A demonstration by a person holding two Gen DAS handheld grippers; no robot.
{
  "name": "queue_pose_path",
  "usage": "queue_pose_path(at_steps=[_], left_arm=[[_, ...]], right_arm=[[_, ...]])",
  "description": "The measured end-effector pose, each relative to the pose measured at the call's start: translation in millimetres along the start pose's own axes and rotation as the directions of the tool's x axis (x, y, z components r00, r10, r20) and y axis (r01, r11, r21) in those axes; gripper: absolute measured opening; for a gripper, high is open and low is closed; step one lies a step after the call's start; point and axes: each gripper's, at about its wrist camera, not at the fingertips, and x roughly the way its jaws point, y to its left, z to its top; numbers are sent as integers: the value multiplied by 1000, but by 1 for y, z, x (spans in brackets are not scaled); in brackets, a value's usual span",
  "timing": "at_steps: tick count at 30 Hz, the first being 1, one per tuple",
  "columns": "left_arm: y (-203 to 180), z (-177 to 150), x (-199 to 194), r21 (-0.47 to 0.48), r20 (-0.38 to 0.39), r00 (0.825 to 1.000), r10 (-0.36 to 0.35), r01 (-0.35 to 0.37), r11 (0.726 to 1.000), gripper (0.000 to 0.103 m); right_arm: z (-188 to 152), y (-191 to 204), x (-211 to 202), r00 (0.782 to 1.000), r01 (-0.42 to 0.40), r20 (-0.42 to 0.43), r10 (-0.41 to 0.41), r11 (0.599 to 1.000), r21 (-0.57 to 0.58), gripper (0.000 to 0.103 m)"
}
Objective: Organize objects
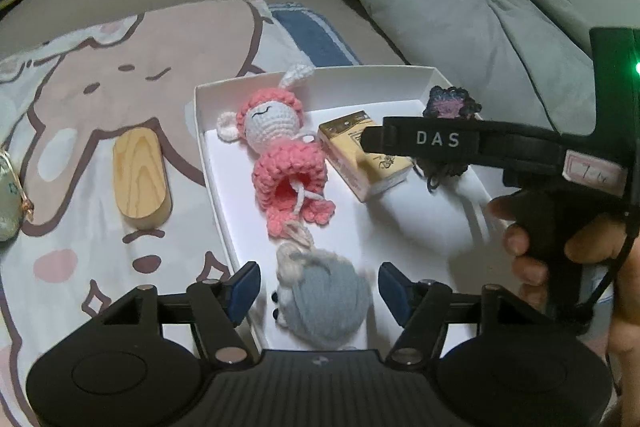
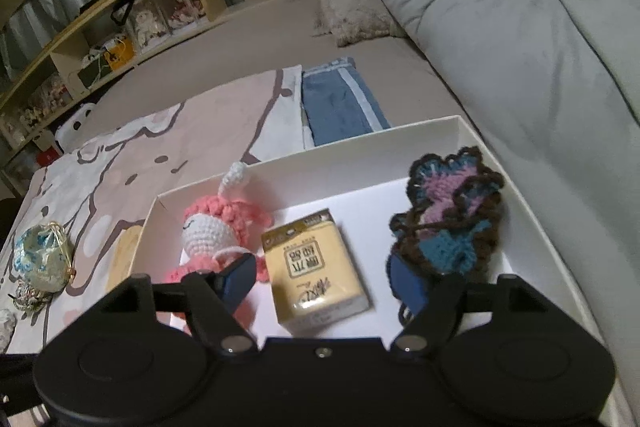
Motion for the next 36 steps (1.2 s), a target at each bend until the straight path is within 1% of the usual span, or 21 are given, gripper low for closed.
queue_pose_path(at_steps=[5,10,19,26,28,33,35,36], left_arm=[[-4,1,-9,16,10,1000,24,-24,1000,68],[-4,0,-22,12,23,999,29,-29,1000,68],[-3,-3,-50,8,52,997,50,-51,999,68],[5,-7,-76,-18,90,993,72,-71,997,69],[9,-8,-83,-27,102,991,82,-79,996,72],[17,-14,-102,-48,139,984,111,-105,993,87],[20,-16,-108,-57,153,982,115,-107,993,91],[22,-17,-111,-60,160,980,117,-109,992,96]], right_arm=[[3,-3,-13,1000,-11,-1,11,1000,20,75],[4,-2,-22,1000,-19,5,19,1000,24,75],[1,6,-48,1000,12,15,-11,1000,-11,77],[-3,18,-89,997,44,62,-42,998,-43,80],[-7,21,-99,996,61,63,-58,997,-53,81],[-16,25,-120,992,108,73,-102,991,-74,84],[-20,26,-129,991,117,80,-110,990,-84,86],[-22,27,-134,990,120,82,-113,989,-89,87]])
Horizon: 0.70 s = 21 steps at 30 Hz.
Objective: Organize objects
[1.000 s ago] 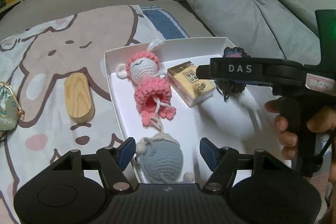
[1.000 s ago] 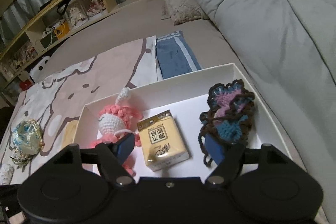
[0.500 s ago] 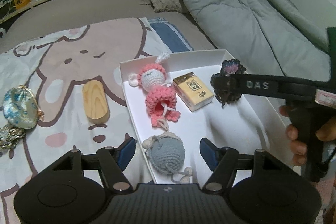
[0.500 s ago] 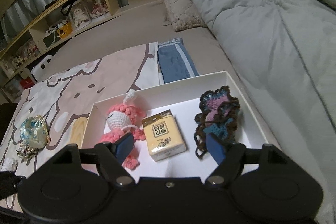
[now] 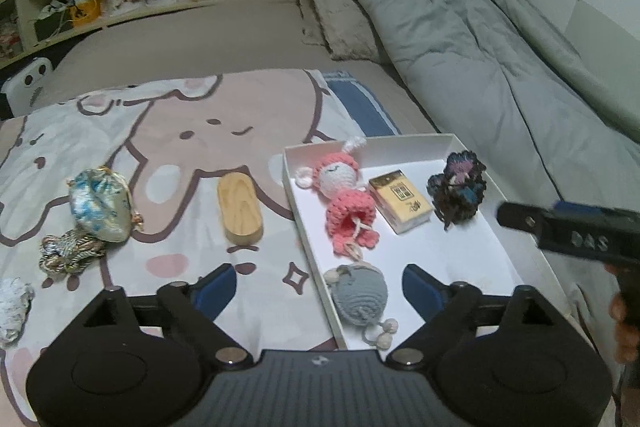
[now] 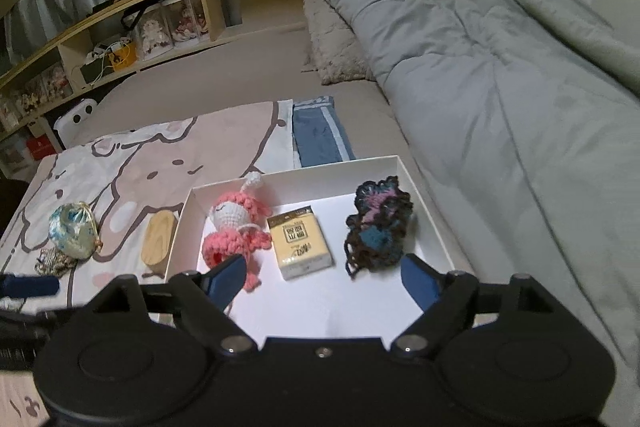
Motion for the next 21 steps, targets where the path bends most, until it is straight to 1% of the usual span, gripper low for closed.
queue_pose_path(at_steps=[2,3,5,8,11,13,17,21], left_arm=[[3,-2,-5,-5,23,1000,13,-13,1000,102],[3,-4,-7,-3,34,999,21,-21,1000,103],[4,-7,-12,8,47,998,33,-34,999,103],[7,-11,-16,22,59,997,41,-42,999,103],[11,-14,-20,23,62,998,33,-35,999,103],[13,-16,-22,19,77,996,31,-33,999,103],[16,-20,-25,20,87,996,21,-23,1000,103],[17,-24,-27,24,93,996,16,-18,1000,103]], right_arm=[[-4,1,-8,1000,4,4,-4,1000,-4,90],[-6,1,-12,1000,6,6,-6,1000,-6,91],[-11,3,-20,1000,10,12,-10,1000,-13,95],[-16,5,-28,1000,17,21,-17,1000,-20,98],[-23,7,-36,999,29,23,-29,999,-21,100],[-27,8,-40,999,43,22,-42,999,-27,101],[-33,10,-44,998,61,25,-61,998,-22,102],[-38,9,-48,998,40,52,-40,999,1,103]])
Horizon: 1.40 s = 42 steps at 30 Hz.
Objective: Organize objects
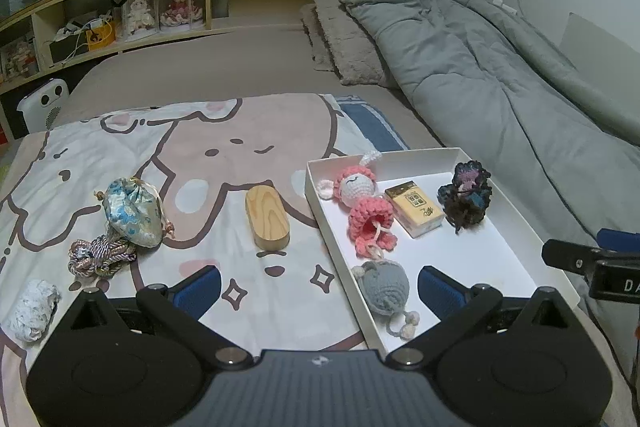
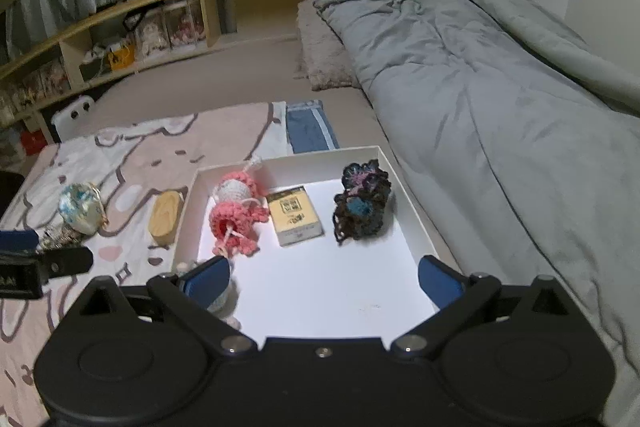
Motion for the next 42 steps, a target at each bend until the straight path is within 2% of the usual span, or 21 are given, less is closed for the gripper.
queue_pose_path(at_steps=[13,18,25,34,42], left_arm=[[24,-7,-6,-34,14,1000,-1,2,999,103],[45,-4,-12,-39,46,998,48,-46,998,103],[92,3,-20,-104,76,990,118,-110,988,103],[156,11,-30,-199,93,969,227,-205,958,103],[205,10,-37,-260,97,953,288,-255,931,103]], right_arm=[[-4,14,2,1000,-1,8,1,1000,28,103],[4,29,11,999,-38,22,37,999,35,103],[20,63,29,994,-105,43,103,994,39,103],[35,108,62,987,-153,43,152,988,24,103],[41,159,101,979,-204,8,205,979,-23,103]])
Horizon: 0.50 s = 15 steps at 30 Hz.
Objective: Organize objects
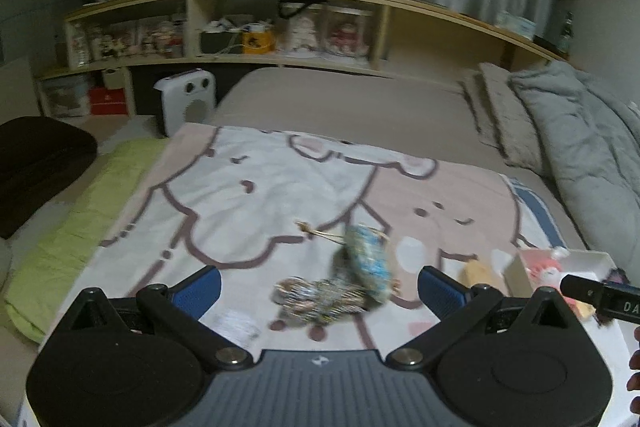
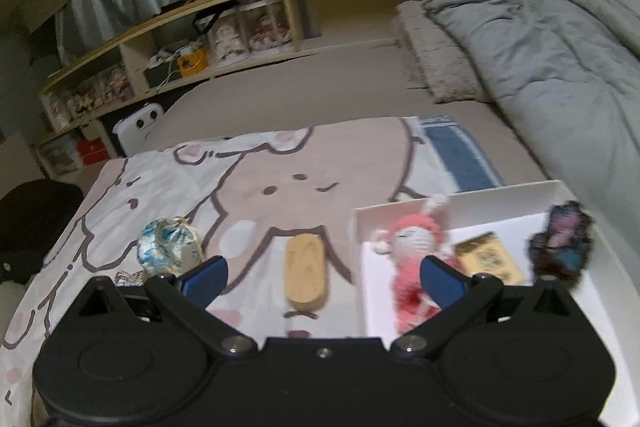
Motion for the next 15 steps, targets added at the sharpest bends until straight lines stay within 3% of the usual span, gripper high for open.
queue_pose_path(at_steps=[4,11,15], left_arm=[[21,4,6,-2,13,999,41,-41,999,103],[51,4,19,-32,-14,994,106,-106,994,103],[64,2,28,-29,-43,991,130,-132,991,101]], right_arm=[[2,12,25,1000,-19,-13,19,999,40,103],[0,28,67,1000,5,6,-4,998,-66,103],[3,24,93,999,31,-37,-33,997,-66,99]])
